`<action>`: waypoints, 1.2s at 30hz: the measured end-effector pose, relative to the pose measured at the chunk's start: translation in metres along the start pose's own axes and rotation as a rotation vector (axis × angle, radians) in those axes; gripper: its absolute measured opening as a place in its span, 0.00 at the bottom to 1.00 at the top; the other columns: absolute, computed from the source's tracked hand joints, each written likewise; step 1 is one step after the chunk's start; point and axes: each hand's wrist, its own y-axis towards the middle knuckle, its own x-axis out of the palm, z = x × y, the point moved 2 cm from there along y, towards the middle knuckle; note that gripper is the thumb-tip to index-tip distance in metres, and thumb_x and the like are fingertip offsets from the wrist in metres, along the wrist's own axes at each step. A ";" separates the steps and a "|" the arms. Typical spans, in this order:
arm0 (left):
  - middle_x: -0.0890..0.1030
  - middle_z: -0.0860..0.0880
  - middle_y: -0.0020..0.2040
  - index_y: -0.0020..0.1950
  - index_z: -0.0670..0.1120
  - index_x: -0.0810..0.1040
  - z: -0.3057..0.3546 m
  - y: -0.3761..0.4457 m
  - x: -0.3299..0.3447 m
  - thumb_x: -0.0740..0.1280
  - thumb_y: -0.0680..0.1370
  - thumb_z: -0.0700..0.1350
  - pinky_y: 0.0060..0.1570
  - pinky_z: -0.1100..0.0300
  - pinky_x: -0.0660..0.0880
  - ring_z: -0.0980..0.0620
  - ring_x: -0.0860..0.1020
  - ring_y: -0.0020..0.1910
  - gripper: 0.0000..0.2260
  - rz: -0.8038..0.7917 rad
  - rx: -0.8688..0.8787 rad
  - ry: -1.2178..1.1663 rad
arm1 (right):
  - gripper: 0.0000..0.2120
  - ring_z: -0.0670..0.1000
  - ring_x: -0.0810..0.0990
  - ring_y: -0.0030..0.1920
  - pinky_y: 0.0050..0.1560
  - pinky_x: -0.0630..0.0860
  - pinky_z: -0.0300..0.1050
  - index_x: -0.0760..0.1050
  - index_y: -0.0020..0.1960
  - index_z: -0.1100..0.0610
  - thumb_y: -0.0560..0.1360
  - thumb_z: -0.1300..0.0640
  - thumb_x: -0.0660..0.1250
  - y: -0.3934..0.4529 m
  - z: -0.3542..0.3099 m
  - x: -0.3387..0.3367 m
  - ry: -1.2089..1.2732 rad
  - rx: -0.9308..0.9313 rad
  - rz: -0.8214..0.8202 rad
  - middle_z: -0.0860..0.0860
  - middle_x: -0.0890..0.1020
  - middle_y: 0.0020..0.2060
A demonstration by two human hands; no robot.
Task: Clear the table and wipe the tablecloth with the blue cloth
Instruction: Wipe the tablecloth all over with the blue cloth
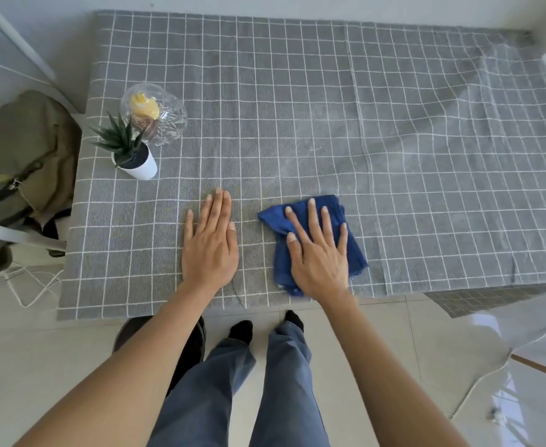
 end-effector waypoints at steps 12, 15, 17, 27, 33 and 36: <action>0.44 0.51 0.78 0.78 0.47 0.44 -0.001 0.000 0.001 0.41 0.82 0.50 0.75 0.47 0.43 0.54 0.43 0.77 0.24 -0.015 -0.014 0.020 | 0.24 0.52 0.39 0.77 0.74 0.37 0.61 0.42 0.77 0.40 0.82 0.44 0.41 0.025 0.051 -0.025 0.032 0.232 0.045 0.48 0.42 0.78; 0.44 0.52 0.78 0.78 0.48 0.44 0.005 0.007 -0.002 0.40 0.81 0.50 0.75 0.48 0.39 0.54 0.43 0.77 0.25 -0.023 -0.035 0.006 | 0.24 0.52 0.39 0.77 0.73 0.36 0.60 0.41 0.76 0.39 0.81 0.43 0.39 0.023 0.016 -0.012 0.014 0.105 0.014 0.48 0.42 0.78; 0.45 0.52 0.78 0.78 0.48 0.45 0.009 0.023 -0.005 0.40 0.81 0.51 0.74 0.49 0.38 0.54 0.43 0.77 0.24 -0.021 -0.049 -0.013 | 0.24 0.51 0.39 0.77 0.73 0.35 0.59 0.41 0.76 0.38 0.81 0.43 0.38 0.020 -0.004 -0.002 -0.001 0.034 0.008 0.47 0.43 0.78; 0.43 0.51 0.78 0.78 0.49 0.42 -0.011 0.122 -0.006 0.42 0.83 0.52 0.74 0.48 0.37 0.54 0.41 0.77 0.23 -0.035 -0.013 -0.024 | 0.23 0.49 0.40 0.77 0.73 0.34 0.57 0.45 0.76 0.38 0.82 0.46 0.43 0.052 0.032 -0.017 0.148 0.352 0.160 0.46 0.44 0.78; 0.44 0.51 0.78 0.78 0.48 0.41 -0.014 0.118 -0.004 0.41 0.83 0.50 0.75 0.48 0.39 0.54 0.43 0.77 0.23 0.017 -0.008 -0.008 | 0.23 0.50 0.39 0.77 0.73 0.35 0.60 0.46 0.77 0.39 0.82 0.46 0.43 0.080 0.019 -0.024 0.236 0.482 0.197 0.47 0.45 0.78; 0.44 0.51 0.78 0.78 0.47 0.42 -0.014 0.118 -0.004 0.40 0.82 0.50 0.75 0.48 0.41 0.54 0.43 0.77 0.24 0.023 -0.007 -0.021 | 0.23 0.51 0.40 0.77 0.73 0.35 0.60 0.45 0.77 0.39 0.82 0.46 0.42 0.091 -0.009 -0.023 0.206 0.364 0.170 0.47 0.44 0.78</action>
